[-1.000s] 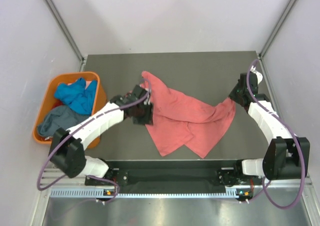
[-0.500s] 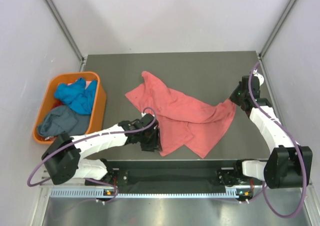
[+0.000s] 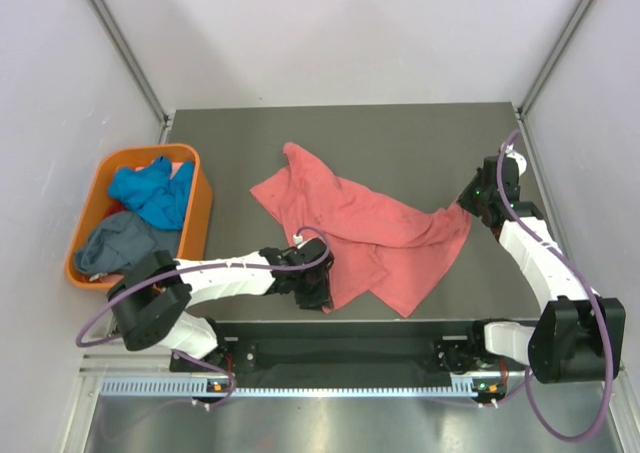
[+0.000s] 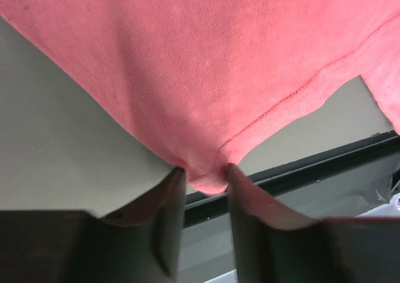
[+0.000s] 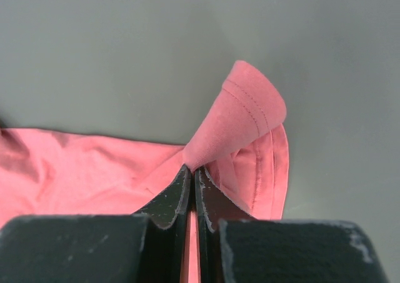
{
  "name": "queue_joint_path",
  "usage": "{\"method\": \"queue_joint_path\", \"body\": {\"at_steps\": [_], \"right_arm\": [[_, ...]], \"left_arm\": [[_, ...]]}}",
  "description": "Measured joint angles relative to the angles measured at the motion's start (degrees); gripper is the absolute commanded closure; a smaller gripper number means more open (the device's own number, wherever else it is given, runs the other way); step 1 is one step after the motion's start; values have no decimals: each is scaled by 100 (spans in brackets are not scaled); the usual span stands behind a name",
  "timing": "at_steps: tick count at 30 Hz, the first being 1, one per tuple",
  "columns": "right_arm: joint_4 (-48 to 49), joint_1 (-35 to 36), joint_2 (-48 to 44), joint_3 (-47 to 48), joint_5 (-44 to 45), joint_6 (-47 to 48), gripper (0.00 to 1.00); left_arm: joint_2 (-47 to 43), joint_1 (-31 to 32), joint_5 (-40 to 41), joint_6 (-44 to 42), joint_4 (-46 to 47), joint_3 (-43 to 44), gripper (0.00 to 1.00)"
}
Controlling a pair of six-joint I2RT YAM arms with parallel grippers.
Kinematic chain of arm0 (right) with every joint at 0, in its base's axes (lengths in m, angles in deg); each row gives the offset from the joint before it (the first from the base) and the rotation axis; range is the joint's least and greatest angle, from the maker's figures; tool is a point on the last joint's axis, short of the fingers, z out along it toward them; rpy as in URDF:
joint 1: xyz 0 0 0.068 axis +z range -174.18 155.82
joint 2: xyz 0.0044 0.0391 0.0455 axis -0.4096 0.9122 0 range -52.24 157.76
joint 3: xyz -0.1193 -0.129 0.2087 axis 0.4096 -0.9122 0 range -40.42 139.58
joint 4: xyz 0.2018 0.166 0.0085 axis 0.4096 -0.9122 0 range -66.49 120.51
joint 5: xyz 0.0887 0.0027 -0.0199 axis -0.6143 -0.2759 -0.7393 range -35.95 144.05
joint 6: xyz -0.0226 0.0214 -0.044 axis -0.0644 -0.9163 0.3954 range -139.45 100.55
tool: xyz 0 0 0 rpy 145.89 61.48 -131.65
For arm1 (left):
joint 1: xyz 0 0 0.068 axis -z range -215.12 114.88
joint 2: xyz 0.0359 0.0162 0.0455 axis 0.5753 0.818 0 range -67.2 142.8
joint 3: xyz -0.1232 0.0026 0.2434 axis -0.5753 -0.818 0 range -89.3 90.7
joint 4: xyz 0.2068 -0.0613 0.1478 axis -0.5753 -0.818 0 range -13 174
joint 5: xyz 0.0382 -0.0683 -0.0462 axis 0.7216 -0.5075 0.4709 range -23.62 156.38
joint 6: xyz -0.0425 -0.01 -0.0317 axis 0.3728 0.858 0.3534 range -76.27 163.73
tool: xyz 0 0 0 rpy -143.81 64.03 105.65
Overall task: Fold and stack the t-shirts
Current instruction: Flatten the tshirt out
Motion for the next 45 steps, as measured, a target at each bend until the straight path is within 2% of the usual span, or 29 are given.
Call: {"method": "queue_joint_path", "body": {"at_steps": [1,2,3,4,7,11,16,21,22,23,26,28,41,45], "right_arm": [[7,0,-13,-24,0,0,100],[2,0,-22,-37,-2,0,100],[17,0,-37,-66,-2,0,100],[7,0,-50,-96,0,0,100],[-44,0,-55,-107,4,2,100],[-186,0,-52,-107,107,11,100],[-505,-26,48,-105,352,50,100],[-839,-37,52,-107,514,26,88],[-879,-37,22,-125,531,-17,85],[-905,-39,-31,-170,544,-61,75],[-984,-39,-214,-319,575,-179,63],[-1051,-44,-210,-345,584,-247,62],[-1224,-107,-85,-1084,505,-946,66],[-901,-107,-52,-1283,459,-907,65]], "left_arm": [[22,7,17,22,9,0,76],[35,7,46,48,17,0,82],[48,11,122,37,-2,2,97],[61,11,190,44,-59,22,100],[131,20,704,-157,-721,439,100],[146,-105,1602,-452,-1867,1620,100],[-334,-914,2444,-1054,-2743,2911,100],[-1147,-1971,2911,-1725,-3154,3528,100],[-1239,-2083,2970,-1805,-3224,3604,100],[-1335,-2190,3036,-1921,-3311,3692,100],[-1495,-2371,3134,-2208,-3464,3797,100],[-1510,-2420,3084,-2347,-3530,3788,100],[-1510,-2446,2850,-2802,-3532,3436,100],[-1510,-2465,2804,-2903,-3456,3237,100]]}}
